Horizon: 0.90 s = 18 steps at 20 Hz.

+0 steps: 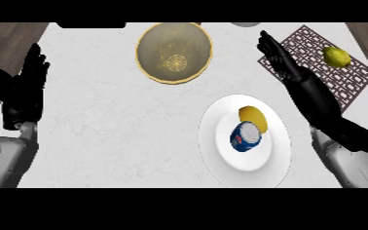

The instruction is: Pick the can from the plate and place it in the bowl

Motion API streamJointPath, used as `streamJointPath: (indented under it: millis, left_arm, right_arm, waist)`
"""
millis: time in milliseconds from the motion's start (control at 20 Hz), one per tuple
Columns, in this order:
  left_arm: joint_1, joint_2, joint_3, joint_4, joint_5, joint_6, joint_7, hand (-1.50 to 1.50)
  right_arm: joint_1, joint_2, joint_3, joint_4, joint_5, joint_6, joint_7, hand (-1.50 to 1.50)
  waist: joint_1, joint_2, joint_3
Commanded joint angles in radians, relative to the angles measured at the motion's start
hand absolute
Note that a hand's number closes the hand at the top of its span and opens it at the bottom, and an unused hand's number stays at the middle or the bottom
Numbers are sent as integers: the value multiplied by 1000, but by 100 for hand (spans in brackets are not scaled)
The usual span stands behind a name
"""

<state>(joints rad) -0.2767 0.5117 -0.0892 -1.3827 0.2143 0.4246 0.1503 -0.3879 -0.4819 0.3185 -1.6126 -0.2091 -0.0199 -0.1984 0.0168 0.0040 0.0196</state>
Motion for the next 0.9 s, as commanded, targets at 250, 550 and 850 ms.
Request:
streamJointPath:
  millis: [250,550,850]
  left_arm:
    - [-73,-20,16,-107,44,-90,-141,0]
    - [62,-24,86,-91,123,-194,-235,0]
    - [38,-26,117,-60,117,-222,-241,0]
  right_arm:
    - [6,236,378,-115,-240,343,63,-150]
    - [279,116,375,-309,299,-77,-147,-150]
    - [344,-73,330,-478,408,-17,-96,-150]
  waist:
    - [63,1,-23]
    - [-35,-11,-20]
    - [-33,-8,-20]
